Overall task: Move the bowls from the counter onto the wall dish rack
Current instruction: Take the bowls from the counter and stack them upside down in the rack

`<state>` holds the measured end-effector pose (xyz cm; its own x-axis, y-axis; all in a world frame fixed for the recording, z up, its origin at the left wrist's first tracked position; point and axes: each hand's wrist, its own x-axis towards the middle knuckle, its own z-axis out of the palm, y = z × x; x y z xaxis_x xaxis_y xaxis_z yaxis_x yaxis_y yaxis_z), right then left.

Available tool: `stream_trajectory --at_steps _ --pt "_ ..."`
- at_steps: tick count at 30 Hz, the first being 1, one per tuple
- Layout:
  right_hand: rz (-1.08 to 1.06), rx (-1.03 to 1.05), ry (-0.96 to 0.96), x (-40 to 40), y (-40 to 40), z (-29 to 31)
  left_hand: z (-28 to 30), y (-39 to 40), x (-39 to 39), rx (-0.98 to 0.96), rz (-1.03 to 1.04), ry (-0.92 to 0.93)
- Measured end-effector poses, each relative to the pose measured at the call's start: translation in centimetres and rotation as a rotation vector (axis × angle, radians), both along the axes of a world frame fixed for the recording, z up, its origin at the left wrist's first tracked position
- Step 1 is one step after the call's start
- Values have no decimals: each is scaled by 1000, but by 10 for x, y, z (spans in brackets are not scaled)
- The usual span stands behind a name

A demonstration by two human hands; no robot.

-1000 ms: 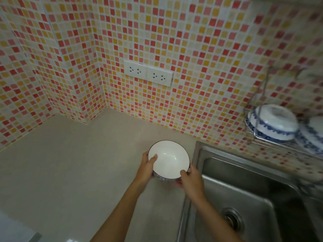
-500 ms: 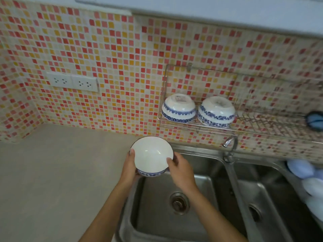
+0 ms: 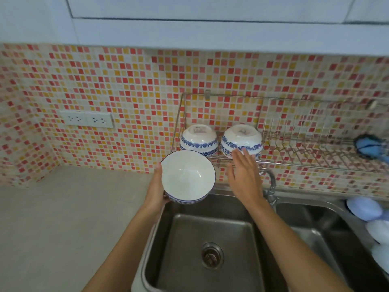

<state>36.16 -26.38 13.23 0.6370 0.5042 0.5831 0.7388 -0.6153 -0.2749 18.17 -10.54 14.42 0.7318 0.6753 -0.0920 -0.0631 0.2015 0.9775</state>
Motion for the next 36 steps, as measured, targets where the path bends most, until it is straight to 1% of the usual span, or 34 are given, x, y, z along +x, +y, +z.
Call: stream_trajectory --at_steps 3,10,16,18,20,23,25,27,30,33,36 --pt "-19 -37 -35 14 -1 -17 18 0 9 67 30 3" --pt "13 167 -117 21 4 -38 64 12 42 247 91 1" --pt "79 253 -158 25 7 -47 113 21 84 549 156 -64" --pt "94 257 -165 27 7 -50 122 28 100 689 150 -101" --pt "99 260 -167 29 7 -52 123 36 120 877 173 -101" --pt "102 273 -179 33 9 -52 119 43 149 1230 266 1" --pt "115 271 -189 33 10 -53 110 49 160 1509 343 89" --pt "110 273 -185 33 10 -55 100 56 170 1720 401 146" --pt "112 276 -184 36 9 -58 86 69 180 1908 411 207" --pt "96 264 -191 38 10 -58 74 80 188 2065 409 153" --pt "87 287 -192 38 12 -59 65 85 191 2138 380 130"
